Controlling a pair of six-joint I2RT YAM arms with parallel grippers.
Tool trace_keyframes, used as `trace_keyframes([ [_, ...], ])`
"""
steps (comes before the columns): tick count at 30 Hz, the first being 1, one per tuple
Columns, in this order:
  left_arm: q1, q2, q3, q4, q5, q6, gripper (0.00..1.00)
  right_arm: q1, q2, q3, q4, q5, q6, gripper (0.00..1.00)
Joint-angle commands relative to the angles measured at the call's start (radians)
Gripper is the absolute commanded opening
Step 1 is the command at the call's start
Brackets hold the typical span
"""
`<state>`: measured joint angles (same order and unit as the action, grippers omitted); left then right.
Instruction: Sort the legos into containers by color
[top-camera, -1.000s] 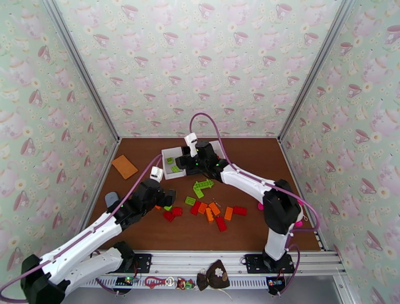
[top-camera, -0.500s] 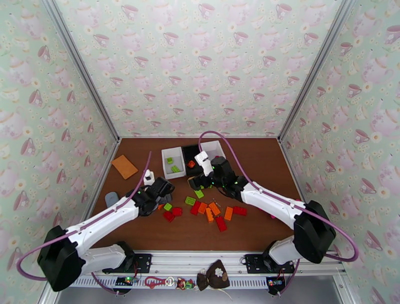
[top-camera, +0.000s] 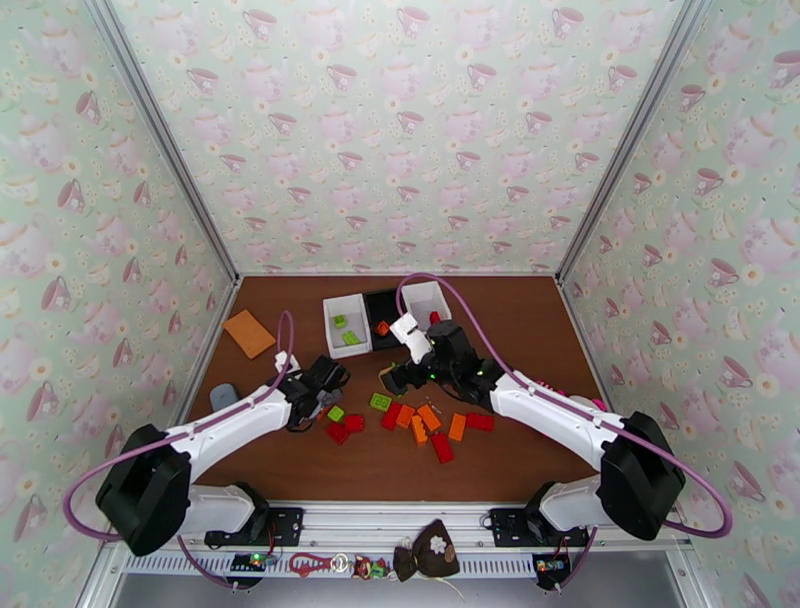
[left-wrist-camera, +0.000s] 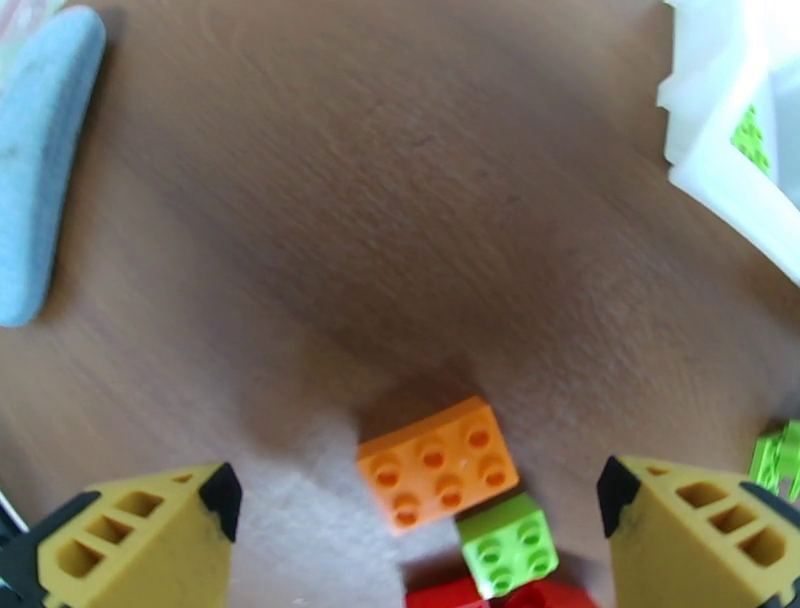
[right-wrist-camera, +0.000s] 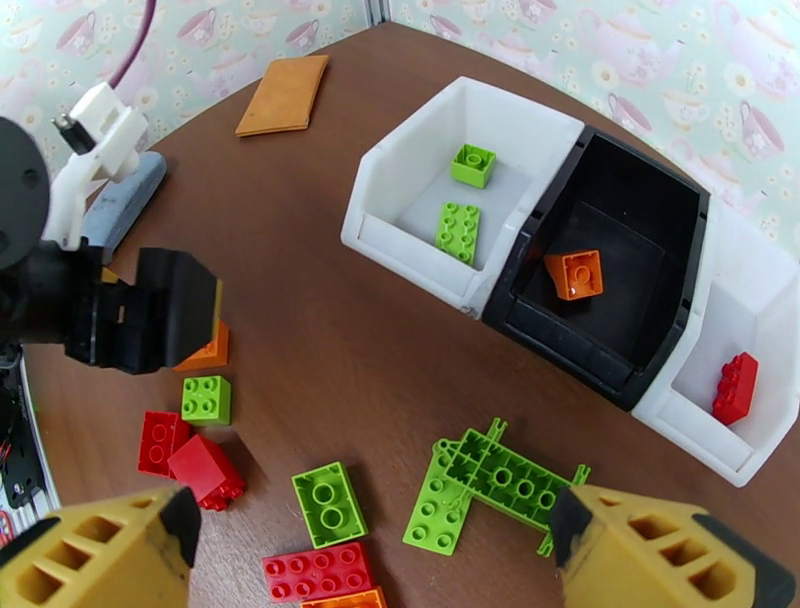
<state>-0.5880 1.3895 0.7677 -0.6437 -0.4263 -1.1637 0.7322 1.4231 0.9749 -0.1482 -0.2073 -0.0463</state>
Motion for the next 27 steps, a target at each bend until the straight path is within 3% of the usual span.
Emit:
trace_keyframes([
  [1,0.007,0.044,-0.029,0.077,0.057,-0.060,0.99,0.005,0.008,-0.008,0.004,-0.028,0.001,0.99],
  [8,0.036,0.122,-0.036,0.119,0.085,-0.074,0.89,0.006,0.031,-0.015,-0.009,-0.044,0.013,0.99],
  [22,0.054,0.164,-0.020,0.118,0.135,-0.058,0.53,0.006,0.018,-0.005,-0.010,-0.040,0.037,0.99],
  [27,0.049,0.091,0.026,0.077,0.108,-0.002,0.50,0.005,0.026,0.002,0.022,-0.023,0.074,0.99],
])
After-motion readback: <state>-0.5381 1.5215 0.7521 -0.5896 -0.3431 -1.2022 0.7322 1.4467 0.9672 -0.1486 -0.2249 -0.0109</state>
